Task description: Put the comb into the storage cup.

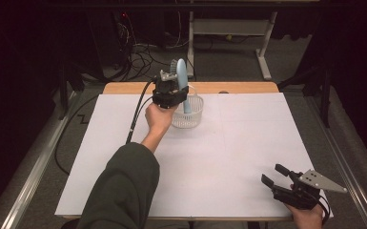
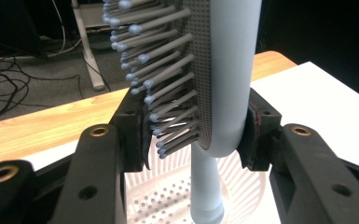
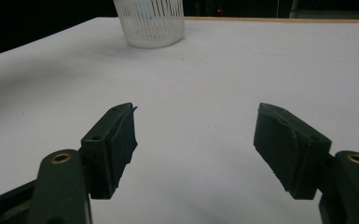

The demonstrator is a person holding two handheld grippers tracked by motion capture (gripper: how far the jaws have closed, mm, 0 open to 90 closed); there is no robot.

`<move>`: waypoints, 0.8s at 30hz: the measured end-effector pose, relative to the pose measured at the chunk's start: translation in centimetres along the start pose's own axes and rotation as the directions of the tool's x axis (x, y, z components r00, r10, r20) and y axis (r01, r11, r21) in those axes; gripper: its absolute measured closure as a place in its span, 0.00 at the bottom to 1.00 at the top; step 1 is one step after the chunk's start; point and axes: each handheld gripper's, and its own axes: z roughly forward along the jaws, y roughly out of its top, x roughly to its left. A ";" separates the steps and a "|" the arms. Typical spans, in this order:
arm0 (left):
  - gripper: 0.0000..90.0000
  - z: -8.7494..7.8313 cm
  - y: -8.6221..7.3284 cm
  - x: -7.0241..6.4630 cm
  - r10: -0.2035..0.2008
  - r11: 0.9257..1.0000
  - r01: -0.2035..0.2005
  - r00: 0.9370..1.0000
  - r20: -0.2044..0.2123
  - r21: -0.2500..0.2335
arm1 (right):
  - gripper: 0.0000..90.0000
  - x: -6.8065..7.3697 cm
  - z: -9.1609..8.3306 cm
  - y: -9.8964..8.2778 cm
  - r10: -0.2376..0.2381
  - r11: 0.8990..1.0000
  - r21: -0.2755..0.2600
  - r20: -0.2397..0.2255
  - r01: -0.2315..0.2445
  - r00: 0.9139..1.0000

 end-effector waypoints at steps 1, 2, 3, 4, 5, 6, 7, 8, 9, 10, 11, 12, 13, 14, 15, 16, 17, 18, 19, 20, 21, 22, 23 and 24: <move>0.59 0.1 -0.1 -0.1 0.000 1.000 0.000 1.000 0.000 0.002 | 0.34 0.0 0.0 0.0 0.001 1.000 0.000 -0.001 -0.001 1.000; 0.58 0.2 -0.1 -0.2 0.002 1.000 -0.002 1.000 -0.003 0.002 | 0.34 0.0 0.0 0.0 -0.003 1.000 0.000 -0.002 0.003 1.000; 0.58 0.3 -0.2 -0.4 0.002 1.000 -0.002 1.000 -0.004 -0.001 | 0.34 0.0 0.0 0.0 0.000 1.000 -0.001 -0.003 0.000 1.000; 0.58 0.4 -0.2 -0.5 0.003 1.000 -0.003 1.000 -0.004 -0.002 | 0.34 0.0 0.0 0.0 -0.002 1.000 0.000 -0.003 0.002 1.000; 0.58 0.5 -0.3 -0.6 0.003 1.000 -0.003 1.000 -0.001 -0.002 | 0.34 0.0 0.0 0.0 -0.002 1.000 0.000 -0.003 0.002 1.000; 0.58 0.6 -0.3 -0.7 0.005 1.000 -0.005 1.000 -0.001 0.000 | 0.34 0.0 0.0 0.0 -0.002 1.000 0.000 -0.004 0.002 1.000; 0.58 0.7 -0.4 -0.9 0.008 1.000 -0.008 1.000 0.000 0.000 | 0.34 0.1 0.0 0.0 -0.001 1.000 0.000 -0.005 0.001 1.000; 0.58 0.8 -0.5 -1.0 0.009 1.000 -0.009 1.000 0.001 0.003 | 0.34 0.1 0.0 0.0 0.001 1.000 -0.001 -0.006 -0.001 1.000; 0.58 0.9 -0.5 -1.0 0.010 1.000 -0.010 1.000 0.002 0.006 | 0.34 0.1 0.0 0.0 0.002 1.000 -0.001 -0.006 -0.002 1.000; 0.58 1.0 -0.6 -1.1 0.013 1.000 -0.013 1.000 0.002 0.008 | 0.34 0.1 0.0 0.0 0.000 1.000 -0.001 -0.007 0.000 1.000; 0.58 1.1 -0.7 -1.2 0.014 1.000 -0.014 1.000 0.001 0.013 | 0.34 0.0 0.0 0.0 0.000 1.000 0.000 -0.009 0.000 1.000; 0.58 1.2 -0.8 -1.2 0.016 1.000 -0.016 1.000 -0.001 0.015 | 0.34 0.0 0.0 0.0 0.000 1.000 0.000 -0.009 0.000 1.000; 0.58 1.2 -0.8 -1.3 0.020 1.000 -0.020 1.000 -0.003 0.019 | 0.34 0.1 -0.1 0.0 0.001 1.000 0.000 -0.009 -0.001 1.000; 0.58 1.3 -0.9 -1.3 0.022 1.000 -0.022 1.000 -0.005 0.018 | 0.34 0.0 0.0 0.0 -0.001 1.000 -0.002 -0.008 0.001 1.000; 0.58 1.3 -0.9 -1.4 0.021 1.000 -0.021 1.000 -0.005 0.017 | 0.34 0.1 -0.1 0.0 -0.001 1.000 -0.002 -0.008 0.001 1.000; 0.58 1.3 -1.0 -1.4 0.020 1.000 -0.020 1.000 -0.004 0.016 | 0.34 0.1 -0.1 0.0 0.000 1.000 -0.002 -0.011 0.000 1.000; 0.58 1.4 -1.0 -1.4 0.022 1.000 -0.022 1.000 -0.004 0.016 | 0.34 0.1 -0.1 0.0 0.002 1.000 -0.002 -0.013 -0.002 1.000; 0.58 1.4 -1.1 -1.5 0.023 1.000 -0.023 1.000 -0.004 0.016 | 0.34 0.1 -0.1 0.0 0.003 1.000 -0.004 -0.012 -0.003 1.000; 0.58 1.4 -1.1 -1.4 0.025 1.000 -0.025 1.000 -0.005 0.019 | 0.34 0.1 -0.1 0.0 0.005 1.000 -0.002 -0.012 -0.005 1.000; 0.58 1.5 -1.2 -1.4 0.022 1.000 -0.022 1.000 -0.006 0.021 | 0.34 0.1 -0.1 0.0 0.007 1.000 -0.003 -0.011 -0.007 1.000; 0.57 1.5 -1.3 -1.3 0.019 1.000 -0.019 1.000 -0.007 0.024 | 0.34 0.1 -0.1 0.0 0.006 1.000 -0.003 -0.011 -0.006 1.000; 0.57 1.5 -1.4 -1.2 0.018 0.999 -0.017 1.000 -0.008 0.027 | 0.34 0.1 -0.1 0.0 0.007 1.000 -0.003 -0.011 -0.007 1.000; 0.57 1.6 -1.5 -1.1 0.014 0.999 -0.014 1.000 -0.009 0.029 | 0.34 0.1 -0.1 0.0 0.008 1.000 -0.003 -0.011 -0.008 1.000; 0.57 1.6 -1.6 -1.0 0.011 0.999 -0.011 1.000 -0.010 0.033 | 0.34 0.1 -0.1 0.0 0.006 1.000 0.000 -0.011 -0.006 1.000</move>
